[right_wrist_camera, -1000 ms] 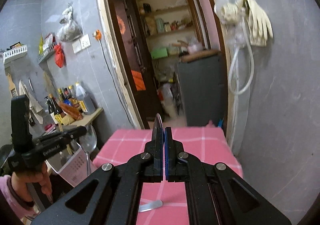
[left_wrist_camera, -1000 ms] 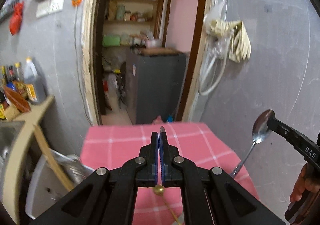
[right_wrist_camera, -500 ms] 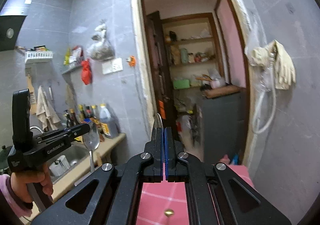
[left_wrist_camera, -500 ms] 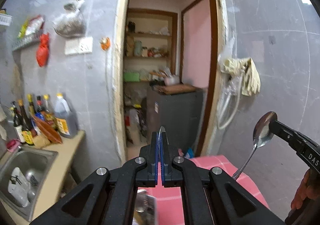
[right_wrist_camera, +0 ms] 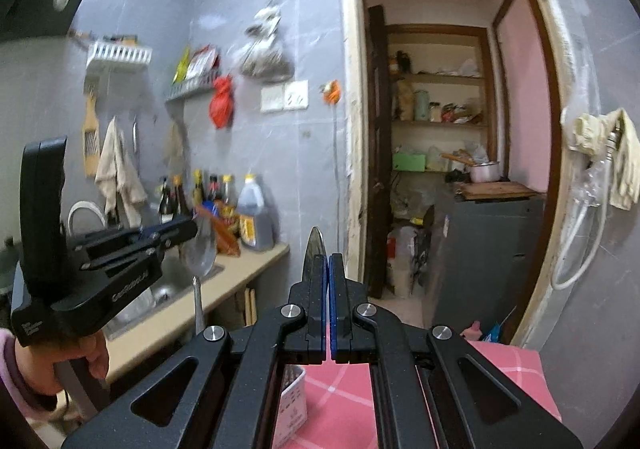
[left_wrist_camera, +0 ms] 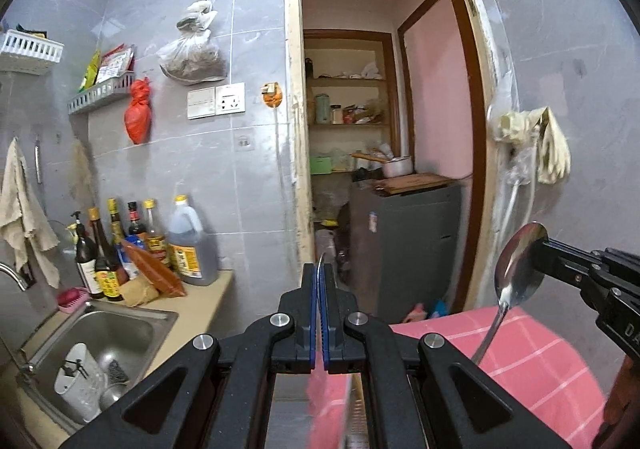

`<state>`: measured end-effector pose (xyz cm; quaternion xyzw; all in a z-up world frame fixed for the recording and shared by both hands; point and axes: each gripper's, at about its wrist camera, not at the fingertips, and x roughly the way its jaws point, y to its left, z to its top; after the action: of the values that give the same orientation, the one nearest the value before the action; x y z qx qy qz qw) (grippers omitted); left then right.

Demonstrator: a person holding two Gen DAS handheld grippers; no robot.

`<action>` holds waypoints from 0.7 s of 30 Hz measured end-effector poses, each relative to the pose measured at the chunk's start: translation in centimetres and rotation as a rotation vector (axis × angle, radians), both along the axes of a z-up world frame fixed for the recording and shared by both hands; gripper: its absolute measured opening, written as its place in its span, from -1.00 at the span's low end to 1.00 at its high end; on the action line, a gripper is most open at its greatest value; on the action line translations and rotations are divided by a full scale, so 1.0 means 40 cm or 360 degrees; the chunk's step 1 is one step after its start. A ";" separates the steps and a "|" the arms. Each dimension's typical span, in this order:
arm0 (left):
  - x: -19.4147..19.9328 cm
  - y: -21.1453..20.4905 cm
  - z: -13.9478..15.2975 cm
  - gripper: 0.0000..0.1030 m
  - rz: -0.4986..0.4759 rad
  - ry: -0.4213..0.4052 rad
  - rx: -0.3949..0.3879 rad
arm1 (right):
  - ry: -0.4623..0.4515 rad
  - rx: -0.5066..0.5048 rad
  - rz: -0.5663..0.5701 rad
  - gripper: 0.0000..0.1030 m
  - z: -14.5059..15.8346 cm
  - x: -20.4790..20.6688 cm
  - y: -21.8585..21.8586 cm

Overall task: Organize utensils
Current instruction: 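Carry both silver spoons to the white holder and open both grippers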

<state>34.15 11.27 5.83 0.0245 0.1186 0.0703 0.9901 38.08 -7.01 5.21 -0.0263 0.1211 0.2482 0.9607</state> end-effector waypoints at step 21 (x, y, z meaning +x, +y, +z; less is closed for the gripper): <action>-0.009 -0.004 -0.113 -0.94 -0.0090 0.0076 0.0133 | 0.0236 -0.0212 0.0110 -0.97 -0.164 0.005 0.082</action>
<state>33.77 11.09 1.30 0.0707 0.1384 0.0466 0.9868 38.30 -3.74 -1.33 -0.0757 0.2071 0.2739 0.9361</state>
